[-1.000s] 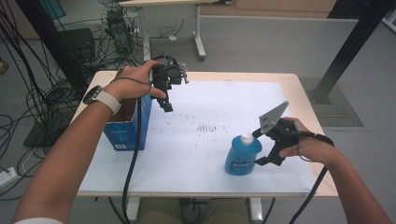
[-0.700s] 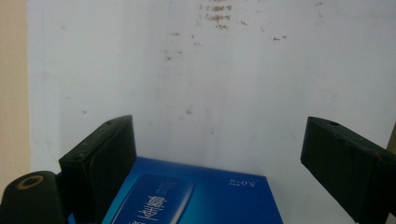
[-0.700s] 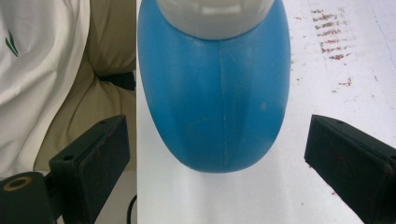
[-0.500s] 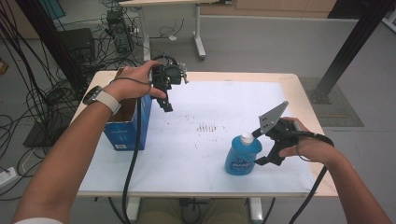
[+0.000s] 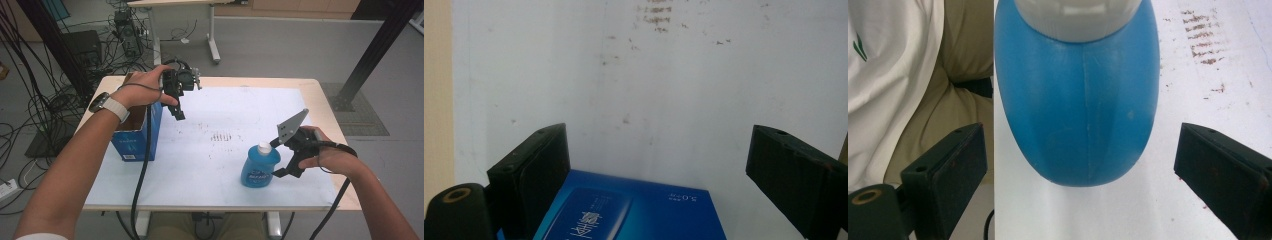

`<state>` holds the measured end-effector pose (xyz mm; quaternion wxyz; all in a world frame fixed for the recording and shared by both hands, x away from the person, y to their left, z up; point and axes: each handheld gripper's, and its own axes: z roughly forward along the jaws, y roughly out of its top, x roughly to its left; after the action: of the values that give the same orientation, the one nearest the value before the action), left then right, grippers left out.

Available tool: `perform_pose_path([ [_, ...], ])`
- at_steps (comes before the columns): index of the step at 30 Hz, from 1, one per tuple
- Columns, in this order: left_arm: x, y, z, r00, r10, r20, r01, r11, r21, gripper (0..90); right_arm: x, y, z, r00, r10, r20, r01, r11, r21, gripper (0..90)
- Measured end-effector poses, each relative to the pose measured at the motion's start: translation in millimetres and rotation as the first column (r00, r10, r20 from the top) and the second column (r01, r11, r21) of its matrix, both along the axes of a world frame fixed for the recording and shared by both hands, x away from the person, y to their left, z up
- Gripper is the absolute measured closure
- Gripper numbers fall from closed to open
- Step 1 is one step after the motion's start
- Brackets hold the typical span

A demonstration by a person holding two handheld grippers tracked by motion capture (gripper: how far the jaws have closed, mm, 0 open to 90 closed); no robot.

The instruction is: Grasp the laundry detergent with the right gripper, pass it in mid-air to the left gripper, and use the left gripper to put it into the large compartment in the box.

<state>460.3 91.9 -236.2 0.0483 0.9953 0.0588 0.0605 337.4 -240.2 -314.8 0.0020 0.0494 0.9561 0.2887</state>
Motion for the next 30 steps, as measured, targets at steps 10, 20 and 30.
perform_pose_path([
  [10,-0.1,-0.3,-0.2,1.0000,-0.001,-0.001,0.001,1.0000,0.000,10.7,-0.6,-0.9,-0.4,1.0000,-0.005,0.002,0.005,1.0000,0.003,6.6],
  [20,-0.1,-0.1,-0.7,1.0000,0.003,-0.001,-0.003,1.0000,-0.004,10.7,-0.3,-0.3,-2.2,0.9999,-0.011,0.010,0.011,0.9999,0.013,6.0],
  [30,0.2,0.0,-3.4,1.0000,0.002,-0.002,-0.002,1.0000,-0.007,10.8,-0.4,0.4,-5.4,0.9998,-0.011,0.015,0.011,0.9995,0.031,5.6],
])
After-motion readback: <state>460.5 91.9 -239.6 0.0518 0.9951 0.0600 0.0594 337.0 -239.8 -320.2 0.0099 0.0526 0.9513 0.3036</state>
